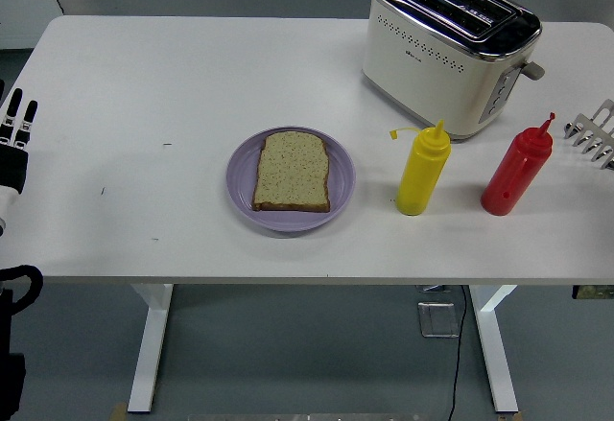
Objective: Pick up the cup,pour liquid into bread,place the cup on the desk
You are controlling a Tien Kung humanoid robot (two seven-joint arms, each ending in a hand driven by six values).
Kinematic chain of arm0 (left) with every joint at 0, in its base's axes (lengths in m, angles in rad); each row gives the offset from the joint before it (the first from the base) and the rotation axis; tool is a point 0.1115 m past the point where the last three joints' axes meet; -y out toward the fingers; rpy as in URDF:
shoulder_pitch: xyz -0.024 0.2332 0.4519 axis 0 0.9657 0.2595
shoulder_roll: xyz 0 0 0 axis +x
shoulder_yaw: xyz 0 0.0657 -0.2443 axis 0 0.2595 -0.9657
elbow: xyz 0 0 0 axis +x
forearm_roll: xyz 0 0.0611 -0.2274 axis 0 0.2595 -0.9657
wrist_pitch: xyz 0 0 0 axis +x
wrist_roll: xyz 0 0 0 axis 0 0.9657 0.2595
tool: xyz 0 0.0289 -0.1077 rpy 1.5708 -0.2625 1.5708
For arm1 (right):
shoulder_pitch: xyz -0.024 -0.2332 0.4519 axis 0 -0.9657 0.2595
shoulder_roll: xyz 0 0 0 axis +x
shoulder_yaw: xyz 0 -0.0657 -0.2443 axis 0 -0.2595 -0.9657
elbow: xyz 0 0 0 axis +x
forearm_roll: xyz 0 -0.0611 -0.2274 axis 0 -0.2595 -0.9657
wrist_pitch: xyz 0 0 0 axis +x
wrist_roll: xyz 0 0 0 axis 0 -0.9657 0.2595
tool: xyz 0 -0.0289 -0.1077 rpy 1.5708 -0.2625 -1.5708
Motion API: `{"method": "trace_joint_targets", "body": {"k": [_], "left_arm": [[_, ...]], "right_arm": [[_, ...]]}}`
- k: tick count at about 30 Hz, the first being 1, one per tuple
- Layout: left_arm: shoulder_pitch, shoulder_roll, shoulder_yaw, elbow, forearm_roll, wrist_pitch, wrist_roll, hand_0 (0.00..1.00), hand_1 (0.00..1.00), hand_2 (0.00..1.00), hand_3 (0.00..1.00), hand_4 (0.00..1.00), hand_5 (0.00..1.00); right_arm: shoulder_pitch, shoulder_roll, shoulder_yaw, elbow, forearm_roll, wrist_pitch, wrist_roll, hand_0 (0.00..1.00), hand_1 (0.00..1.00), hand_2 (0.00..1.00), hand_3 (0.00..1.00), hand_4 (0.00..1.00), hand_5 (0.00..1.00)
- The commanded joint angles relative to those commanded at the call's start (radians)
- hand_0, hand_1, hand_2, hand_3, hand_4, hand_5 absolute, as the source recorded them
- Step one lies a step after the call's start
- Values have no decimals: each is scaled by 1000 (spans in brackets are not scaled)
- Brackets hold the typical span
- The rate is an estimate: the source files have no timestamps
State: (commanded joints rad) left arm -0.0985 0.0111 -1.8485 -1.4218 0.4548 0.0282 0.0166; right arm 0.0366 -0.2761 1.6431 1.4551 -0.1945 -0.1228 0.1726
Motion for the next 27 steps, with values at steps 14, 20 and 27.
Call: {"method": "trace_joint_targets", "body": {"k": [14,20,27], "left_arm": [[0,0,-2,-1,0,0,0,788,743,744,703,515,990],[0,0,-2,-1,0,0,0,788,745,746,704,515,991],[-1,0,-2,-1,0,0,0,787,745,745,705,515,990]], "right_arm": [[2,6,-26,-10,-3,2,10,749,684,692,707,451,489],[3,5,-30,-13,0,-1,18,749,684,692,703,449,484],[3,7,-24,-19,5,-8,25,746,681,692,701,448,483]]}}
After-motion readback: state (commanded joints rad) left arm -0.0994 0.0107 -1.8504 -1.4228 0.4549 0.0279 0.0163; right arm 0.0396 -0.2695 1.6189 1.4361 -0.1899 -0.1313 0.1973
